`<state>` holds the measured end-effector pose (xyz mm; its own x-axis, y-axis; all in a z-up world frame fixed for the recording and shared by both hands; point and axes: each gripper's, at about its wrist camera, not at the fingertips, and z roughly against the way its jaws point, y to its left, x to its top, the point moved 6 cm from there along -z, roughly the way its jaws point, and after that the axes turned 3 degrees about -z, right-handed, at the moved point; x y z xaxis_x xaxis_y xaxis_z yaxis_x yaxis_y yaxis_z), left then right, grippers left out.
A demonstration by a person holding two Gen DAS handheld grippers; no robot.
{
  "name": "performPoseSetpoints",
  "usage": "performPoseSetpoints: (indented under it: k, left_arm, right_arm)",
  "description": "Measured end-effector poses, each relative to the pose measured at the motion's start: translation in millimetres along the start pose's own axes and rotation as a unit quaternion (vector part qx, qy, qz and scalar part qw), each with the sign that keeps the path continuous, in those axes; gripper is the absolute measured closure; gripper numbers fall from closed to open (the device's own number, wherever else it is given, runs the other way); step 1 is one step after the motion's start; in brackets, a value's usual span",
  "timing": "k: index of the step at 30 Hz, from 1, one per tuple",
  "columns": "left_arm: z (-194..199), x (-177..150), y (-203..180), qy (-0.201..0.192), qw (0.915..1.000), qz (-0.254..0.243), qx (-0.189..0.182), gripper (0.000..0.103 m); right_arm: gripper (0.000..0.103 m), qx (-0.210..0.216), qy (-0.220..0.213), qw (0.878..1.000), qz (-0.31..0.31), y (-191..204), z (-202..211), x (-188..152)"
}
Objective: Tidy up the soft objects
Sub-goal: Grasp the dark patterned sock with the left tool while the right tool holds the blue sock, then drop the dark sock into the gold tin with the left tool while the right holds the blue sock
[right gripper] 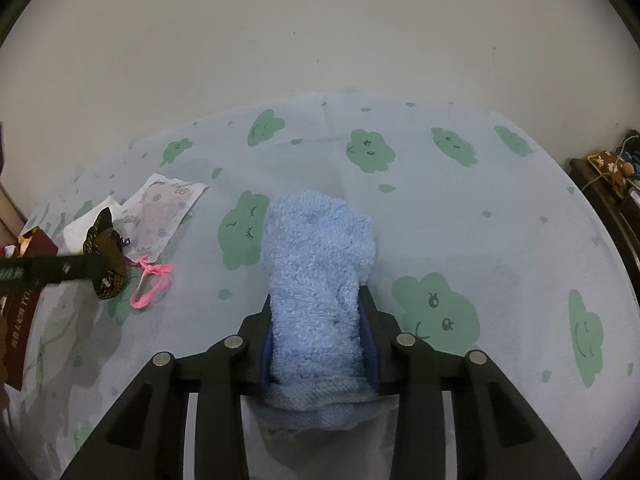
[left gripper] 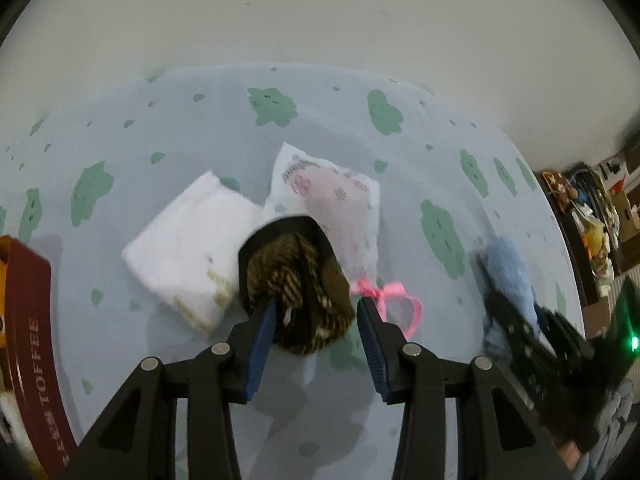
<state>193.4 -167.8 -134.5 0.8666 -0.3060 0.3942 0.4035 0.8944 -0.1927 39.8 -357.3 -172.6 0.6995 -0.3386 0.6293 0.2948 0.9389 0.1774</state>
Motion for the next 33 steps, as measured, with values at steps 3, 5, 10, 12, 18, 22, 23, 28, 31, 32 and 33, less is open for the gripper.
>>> performPoseSetpoints:
  k: [3,5,10,12,18,22,23,28,31,32,33]
  left_arm:
    - [-8.3,9.3,2.4,0.007,1.0,-0.002,0.004,0.056]
    - [-15.4,12.6,5.0,0.016,0.9999,0.004,0.005,0.054]
    - [-19.0,18.6,4.8,0.01,0.9999,0.008,0.001,0.053]
    - [-19.4,19.0,6.8,0.009,0.9998,0.015,-0.002,0.06]
    - [-8.7,14.3,10.2,0.013,0.9999,0.008,-0.007,0.095]
    - [-2.0,9.3,4.4,0.013,0.9999,-0.006,-0.004,0.098]
    - [0.7,7.3,3.4,0.013,0.9999,-0.007,-0.008,0.098]
    - [14.0,0.9,-0.9,0.008,0.9998,-0.014,-0.015,0.098]
    - [23.3,-3.1,-0.6,0.003,0.9997,-0.018,-0.014,0.098]
    - [26.7,-4.6,-0.1,0.003,0.9997,-0.019,-0.013,0.098]
    - [28.5,-5.5,-0.1,0.003,0.9997,-0.02,-0.011,0.098]
  right_arm:
    - [0.066,0.001,0.001,1.0,0.001,1.3,-0.6,-0.6]
    - [0.066,0.004,0.002,1.0,-0.002,0.8,-1.0,-0.6]
    - [0.065,0.013,0.003,1.0,-0.007,-0.6,-1.3,-1.2]
    - [0.064,0.014,0.002,1.0,-0.008,-0.7,-1.1,-1.1]
    - [0.064,0.016,0.002,1.0,-0.01,-1.4,-1.6,-1.1]
    - [0.064,0.016,0.002,1.0,-0.01,-1.6,-1.6,-1.2]
    - [0.064,0.016,0.002,1.0,-0.011,-1.4,-1.6,-1.2]
    - [0.064,0.016,0.003,1.0,-0.011,-0.7,-1.5,-1.0]
    - [0.064,0.016,0.003,1.0,-0.011,-0.7,-1.5,-1.0]
    - [0.064,0.015,0.003,1.0,-0.01,-0.5,-1.4,-1.1]
    - [0.064,0.015,0.003,1.0,-0.01,-0.9,-1.4,-1.1]
